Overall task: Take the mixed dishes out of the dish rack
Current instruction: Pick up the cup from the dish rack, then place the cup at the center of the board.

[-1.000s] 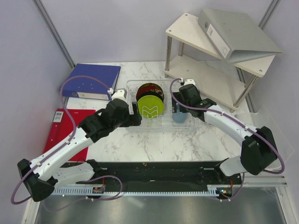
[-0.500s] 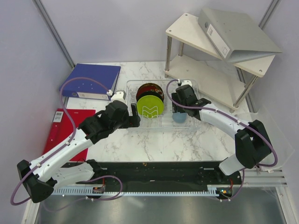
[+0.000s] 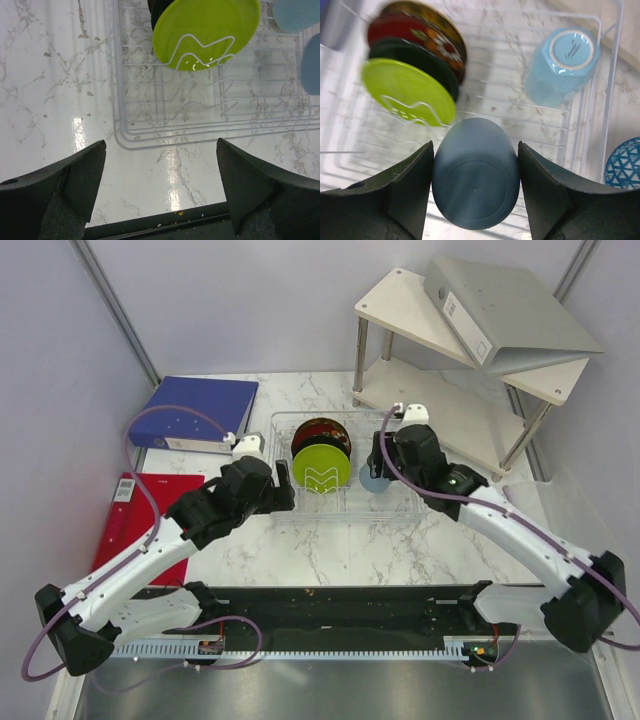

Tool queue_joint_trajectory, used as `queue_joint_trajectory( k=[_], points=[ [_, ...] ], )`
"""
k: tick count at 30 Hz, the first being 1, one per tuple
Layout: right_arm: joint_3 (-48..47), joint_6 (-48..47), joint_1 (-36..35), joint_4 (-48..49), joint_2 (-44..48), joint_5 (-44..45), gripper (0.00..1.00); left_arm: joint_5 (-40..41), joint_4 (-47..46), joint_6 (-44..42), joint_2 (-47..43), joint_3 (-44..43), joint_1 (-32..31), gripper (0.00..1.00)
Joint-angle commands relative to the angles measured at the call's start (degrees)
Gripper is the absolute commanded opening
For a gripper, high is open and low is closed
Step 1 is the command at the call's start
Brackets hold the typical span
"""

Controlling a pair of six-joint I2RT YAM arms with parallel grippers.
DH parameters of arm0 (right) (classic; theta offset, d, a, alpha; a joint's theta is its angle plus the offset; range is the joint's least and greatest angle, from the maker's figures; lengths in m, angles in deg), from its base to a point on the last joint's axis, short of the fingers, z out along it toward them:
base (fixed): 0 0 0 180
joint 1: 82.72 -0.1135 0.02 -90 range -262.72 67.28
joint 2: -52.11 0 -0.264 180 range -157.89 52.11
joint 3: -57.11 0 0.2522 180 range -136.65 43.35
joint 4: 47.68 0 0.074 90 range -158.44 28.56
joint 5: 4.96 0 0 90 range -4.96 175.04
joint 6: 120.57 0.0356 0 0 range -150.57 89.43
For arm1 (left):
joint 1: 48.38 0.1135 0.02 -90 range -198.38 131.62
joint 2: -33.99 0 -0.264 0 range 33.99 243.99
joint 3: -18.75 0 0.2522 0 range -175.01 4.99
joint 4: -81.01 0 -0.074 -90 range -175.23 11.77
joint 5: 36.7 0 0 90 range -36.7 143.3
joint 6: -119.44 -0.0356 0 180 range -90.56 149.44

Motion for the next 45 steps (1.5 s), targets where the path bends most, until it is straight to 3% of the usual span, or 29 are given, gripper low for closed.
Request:
queue_joint_trajectory(
  k=[1,2,4,8,9,12,22,45],
  points=[
    [-0.8,7.2,-0.4,6.3,10.2,-2.5,0.07,9.1,0.1,0.6,-2.4,-2.5,0.3,0.99],
    [-0.6,10.0,-0.1,7.3,10.7,-4.9,0.01,10.3,-1.0,0.6,-4.6,-1.1,0.3,0.99],
    [0.0,12.6,0.2,10.4,10.4,-13.6,0.0,6.2,-8.7,-1.0,-8.2,1.5,0.7,0.99],
    [5.5,20.7,0.3,22.9,10.4,-25.9,0.0,-16.2,-22.7,-4.0,-15.7,7.3,3.0,0.99],
    [7.8,23.8,0.3,29.0,10.2,-28.0,0.0,-24.2,-24.8,-4.4,-17.3,7.9,3.1,0.92],
    [10.6,28.5,0.4,38.7,9.2,-34.1,0.0,-31.6,-35.8,-4.3,-20.3,11.2,3.1,0.83],
    [11.8,33.2,0.2,49.4,7.5,-39.5,0.0,-34.1,-40.6,-1.8,-15.5,12.1,3.1,0.82],
    [10.5,32.4,-0.7,49.2,10.5,-40.9,0.0,-29.9,-41.8,-0.2,-12.4,13.4,3.1,0.83]
  ],
)
